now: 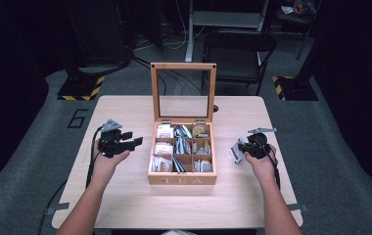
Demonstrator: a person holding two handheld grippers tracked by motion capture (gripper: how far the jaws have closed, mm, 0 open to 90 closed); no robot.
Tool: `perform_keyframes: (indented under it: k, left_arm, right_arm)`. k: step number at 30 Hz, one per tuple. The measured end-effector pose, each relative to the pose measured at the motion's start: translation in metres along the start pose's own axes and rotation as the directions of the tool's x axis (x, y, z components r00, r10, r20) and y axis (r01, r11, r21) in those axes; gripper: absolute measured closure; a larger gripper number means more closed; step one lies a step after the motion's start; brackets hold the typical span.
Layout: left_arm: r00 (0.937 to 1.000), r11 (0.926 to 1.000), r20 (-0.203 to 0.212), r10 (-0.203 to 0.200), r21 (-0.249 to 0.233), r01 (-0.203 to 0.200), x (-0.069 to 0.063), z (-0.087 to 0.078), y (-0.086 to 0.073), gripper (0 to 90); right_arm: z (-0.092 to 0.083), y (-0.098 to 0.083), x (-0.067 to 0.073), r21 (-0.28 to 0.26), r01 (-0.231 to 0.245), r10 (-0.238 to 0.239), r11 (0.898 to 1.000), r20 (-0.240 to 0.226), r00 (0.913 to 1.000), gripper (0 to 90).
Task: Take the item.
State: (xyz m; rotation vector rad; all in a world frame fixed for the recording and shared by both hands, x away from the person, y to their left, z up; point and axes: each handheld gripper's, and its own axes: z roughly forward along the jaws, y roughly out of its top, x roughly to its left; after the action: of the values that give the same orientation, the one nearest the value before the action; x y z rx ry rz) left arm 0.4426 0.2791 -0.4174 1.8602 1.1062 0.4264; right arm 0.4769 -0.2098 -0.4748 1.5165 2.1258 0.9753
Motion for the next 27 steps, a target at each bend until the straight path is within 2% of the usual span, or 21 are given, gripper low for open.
perform_keyframes:
  k: [5, 6, 7, 8, 10, 13, 19, 20, 21, 22, 24, 27]
  left_arm:
    - [1.0, 1.0, -0.001, -0.004, -0.002, 0.004, 0.0, 0.0, 0.0, 44.6]
    - [1.0, 1.0, -0.001, -0.004, -0.002, 0.004, 0.0, 0.0, 0.0, 44.3]
    - [1.0, 1.0, -0.001, -0.004, -0.002, 0.004, 0.0, 0.0, 0.0, 44.2]
    - [1.0, 1.0, -0.002, -0.005, -0.001, 0.005, 0.001, 0.0, 0.0, 44.2]
    - [1.0, 1.0, -0.007, -0.005, -0.006, 0.005, 0.0, 0.0, -0.001, 44.1]
    - [1.0, 1.0, -0.006, -0.005, -0.005, 0.005, 0.001, 0.0, -0.001, 44.0]
    - [1.0, 1.0, -0.004, -0.005, -0.002, 0.005, 0.001, 0.0, -0.001, 44.0]
    - [0.9999, 0.9999, -0.009, -0.009, -0.008, 0.009, 0.001, 0.001, -0.001, 44.0]
    - [0.9999, 0.9999, -0.009, -0.009, -0.008, 0.009, 0.001, 0.001, -0.001, 44.0]
    - [1.0, 1.0, -0.003, -0.008, -0.002, 0.008, 0.001, 0.001, -0.001, 44.0]
    - [1.0, 1.0, -0.004, -0.008, -0.002, 0.008, 0.001, 0.001, -0.001, 44.0]
    - [0.9999, 0.9999, -0.003, -0.014, 0.0, 0.014, 0.002, 0.001, -0.001, 43.9]
  right_arm:
    - [-0.001, -0.001, -0.004, 0.006, -0.03, 0.03, 1.0, 0.016, 0.9994, 69.9]
    - [-0.003, -0.001, -0.007, 0.004, -0.028, 0.027, 1.0, 0.023, 0.9993, 64.0]
    - [-0.003, 0.0, -0.007, -0.003, -0.038, 0.038, 0.999, 0.031, 0.9988, 62.0]
    - [-0.003, 0.0, -0.009, 0.0, -0.022, 0.022, 1.0, 0.032, 0.9993, 60.1]
    - [-0.004, 0.0, -0.008, -0.001, -0.025, 0.025, 1.0, 0.058, 0.998, 56.1]
    - [-0.005, 0.001, -0.009, 0.008, -0.023, 0.023, 1.0, 0.077, 0.9968, 53.4]
    - [-0.01, 0.003, -0.011, -0.021, -0.019, 0.021, 1.0, 0.087, 0.996, 50.7]
    - [-0.012, 0.004, -0.01, -0.029, 0.014, -0.011, 0.999, 0.088, 0.9961, 50.6]
    - [-0.012, 0.004, -0.01, -0.029, 0.014, -0.011, 0.999, 0.088, 0.9961, 50.6]
    - [-0.014, 0.006, -0.008, -0.036, 0.039, -0.036, 0.999, 0.079, 0.9962, 50.6]
    - [-0.015, 0.008, -0.006, -0.039, 0.054, -0.051, 0.998, 0.081, 0.9954, 50.6]
    - [-0.017, 0.012, 0.005, -0.023, 0.098, -0.095, 0.995, 0.096, 0.9908, 47.6]
